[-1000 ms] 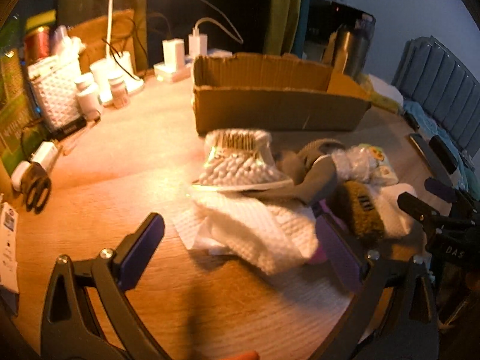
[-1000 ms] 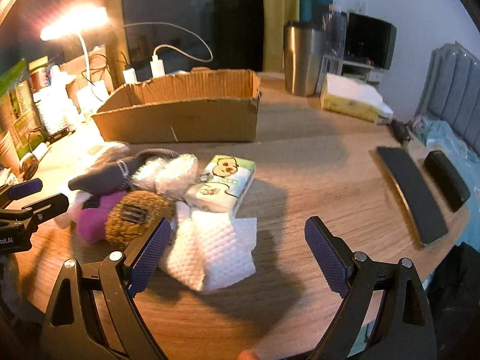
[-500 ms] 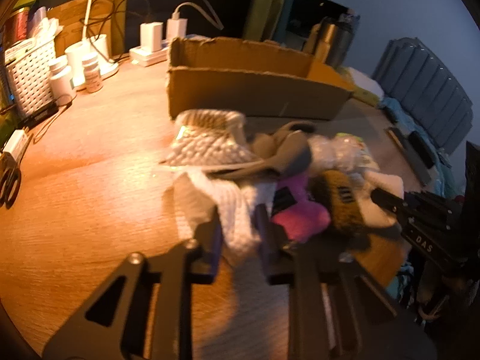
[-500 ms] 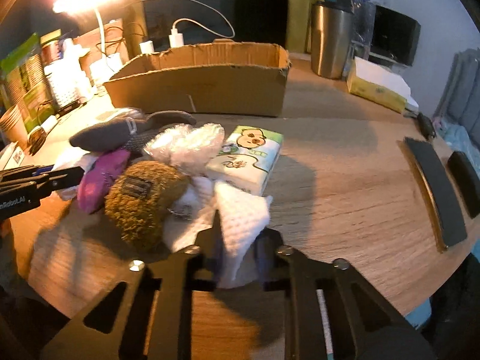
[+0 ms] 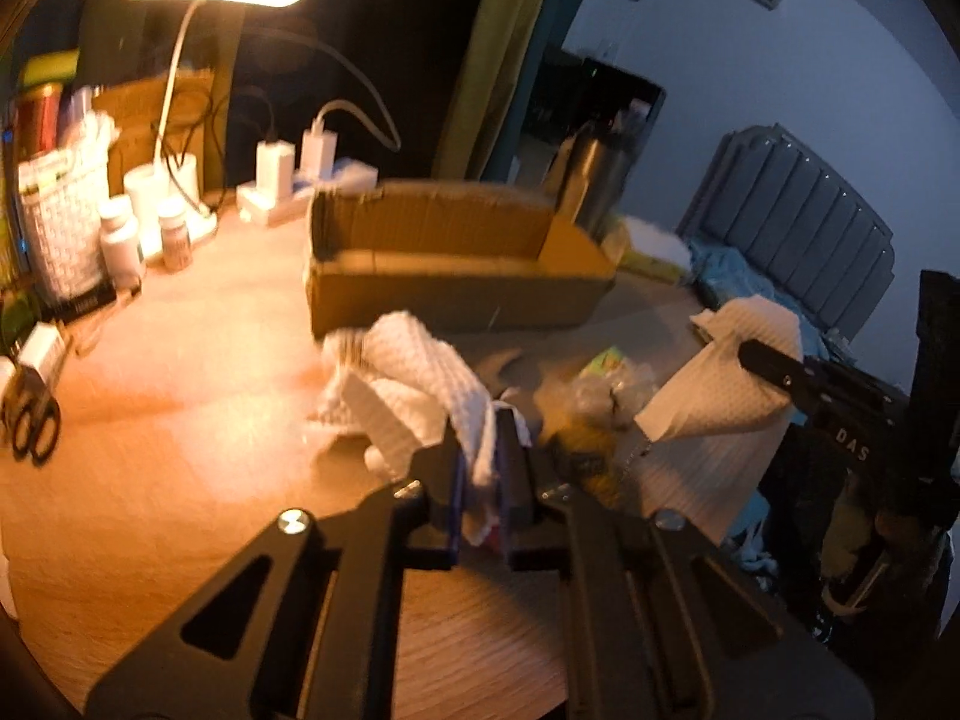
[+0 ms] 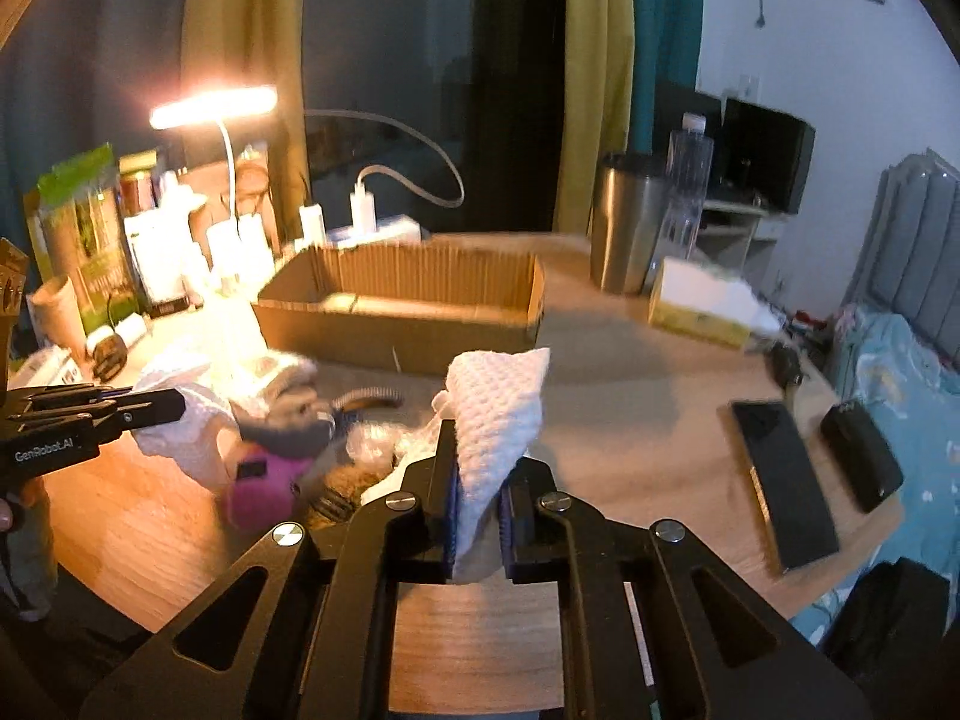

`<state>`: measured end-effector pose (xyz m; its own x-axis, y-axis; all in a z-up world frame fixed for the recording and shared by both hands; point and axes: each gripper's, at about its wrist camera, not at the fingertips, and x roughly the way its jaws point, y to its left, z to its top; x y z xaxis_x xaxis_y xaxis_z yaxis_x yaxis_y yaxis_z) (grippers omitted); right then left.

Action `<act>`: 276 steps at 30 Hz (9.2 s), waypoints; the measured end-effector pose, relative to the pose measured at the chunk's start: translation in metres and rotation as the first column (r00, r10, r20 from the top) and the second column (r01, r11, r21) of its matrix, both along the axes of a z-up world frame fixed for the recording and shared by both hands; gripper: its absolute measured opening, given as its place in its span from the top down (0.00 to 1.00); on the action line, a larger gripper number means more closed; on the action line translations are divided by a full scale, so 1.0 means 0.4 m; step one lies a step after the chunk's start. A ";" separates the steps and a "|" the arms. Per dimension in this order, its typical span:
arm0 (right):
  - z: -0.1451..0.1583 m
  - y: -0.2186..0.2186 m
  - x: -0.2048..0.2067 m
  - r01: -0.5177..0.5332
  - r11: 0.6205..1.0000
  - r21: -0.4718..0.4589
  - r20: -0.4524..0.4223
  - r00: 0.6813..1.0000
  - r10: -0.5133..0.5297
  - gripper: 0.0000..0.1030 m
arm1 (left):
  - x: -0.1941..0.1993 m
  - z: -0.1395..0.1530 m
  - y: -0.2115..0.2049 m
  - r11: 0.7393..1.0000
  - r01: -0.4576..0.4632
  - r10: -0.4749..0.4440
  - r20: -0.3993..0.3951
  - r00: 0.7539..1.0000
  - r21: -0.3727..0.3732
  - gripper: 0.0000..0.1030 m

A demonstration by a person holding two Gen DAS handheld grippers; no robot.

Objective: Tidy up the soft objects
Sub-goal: 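Carry both white cloths into the cardboard box and open both tools, then move both open tools back to the pile of soft items, then grasp the cotton swab bag with the left tool while the right tool grasps the green tissue pack, then lower the swab bag and tissue pack into the box and open both tools, then move both open tools back to the remaining plush items, then grasp the pink fuzzy plush with the left tool while the right tool grasps the brown teddy plush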

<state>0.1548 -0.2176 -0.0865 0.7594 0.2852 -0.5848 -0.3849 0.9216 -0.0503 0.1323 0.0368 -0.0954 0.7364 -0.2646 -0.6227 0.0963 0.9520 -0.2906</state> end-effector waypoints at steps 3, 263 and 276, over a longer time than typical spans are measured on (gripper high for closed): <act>0.031 -0.003 0.002 -0.004 1.000 0.011 0.032 0.999 0.003 0.89 | -0.008 0.041 0.000 1.000 -0.002 0.002 0.042 0.999 0.001 0.92; -0.212 0.146 0.062 -0.180 0.984 -0.012 -0.205 0.963 0.174 0.38 | 0.014 -0.165 -0.027 0.997 -0.057 0.061 -0.088 0.994 0.052 0.26; -0.234 0.063 0.076 -0.151 0.988 0.024 -0.206 0.966 0.153 0.34 | 0.052 -0.179 -0.117 0.994 -0.008 0.022 -0.127 0.992 0.108 0.26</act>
